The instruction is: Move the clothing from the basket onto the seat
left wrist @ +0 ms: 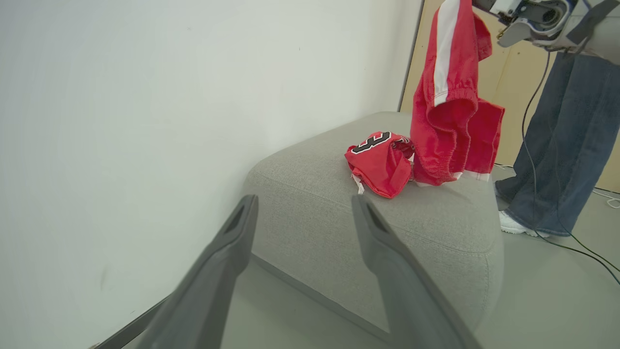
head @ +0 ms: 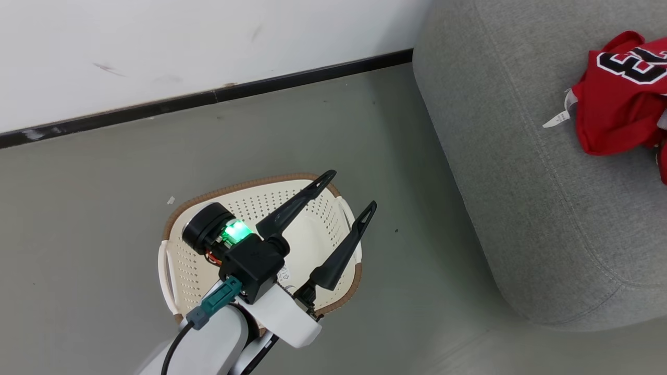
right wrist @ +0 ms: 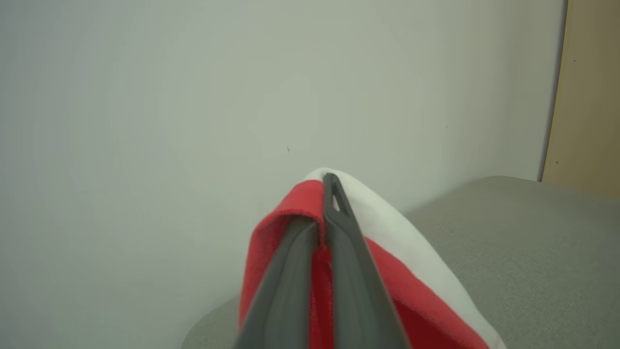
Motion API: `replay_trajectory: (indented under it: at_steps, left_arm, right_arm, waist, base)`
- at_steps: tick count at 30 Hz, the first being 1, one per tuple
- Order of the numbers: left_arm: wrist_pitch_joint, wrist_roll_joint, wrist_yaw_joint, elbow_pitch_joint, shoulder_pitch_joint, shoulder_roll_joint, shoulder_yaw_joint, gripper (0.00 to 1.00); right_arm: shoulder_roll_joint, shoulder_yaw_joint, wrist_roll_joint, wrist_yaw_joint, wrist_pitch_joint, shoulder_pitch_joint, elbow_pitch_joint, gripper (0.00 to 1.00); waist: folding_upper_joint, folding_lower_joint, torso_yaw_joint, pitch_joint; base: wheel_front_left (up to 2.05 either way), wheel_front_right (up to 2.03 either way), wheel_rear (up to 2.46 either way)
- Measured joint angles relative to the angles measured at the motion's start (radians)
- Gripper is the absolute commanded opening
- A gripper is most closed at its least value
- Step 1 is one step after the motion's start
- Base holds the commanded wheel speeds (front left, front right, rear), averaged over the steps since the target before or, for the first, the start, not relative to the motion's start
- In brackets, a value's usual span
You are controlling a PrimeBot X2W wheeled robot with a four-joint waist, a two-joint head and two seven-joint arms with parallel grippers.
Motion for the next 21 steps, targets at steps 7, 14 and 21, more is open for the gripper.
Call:
replay_trajectory:
  at_steps: [7, 14, 21]
  left_arm:
    - [0.009, 0.007, 0.0, -0.016, -0.027, 0.003, -0.004, 1.0]
    - [0.019, 0.028, -0.005, -0.021, -0.043, 0.004, -0.015, 1.0]
    - [0.027, 0.028, -0.006, -0.028, -0.059, 0.005, -0.015, 1.0]
  right_arm:
    - [-0.002, -0.015, -0.044, 0.0, -0.001, -0.024, 0.082, 0.0]
    - [0.038, -0.034, -0.055, 0.0, -0.012, -0.025, 0.17, 0.0]
    - [0.05, -0.005, -0.103, 0.0, -0.012, -0.025, 0.225, 0.0]
  waist:
    - [0.0, 0.0, 0.028, 0.048]
    - [0.0, 0.0001, 0.054, 0.088]
    - [-0.0001, 0.0, 0.077, 0.126]
  base:
    - [0.0, 0.0, 0.0]
    - [0.0, 0.0, 0.0]
    - [0.0, 0.0, 0.0]
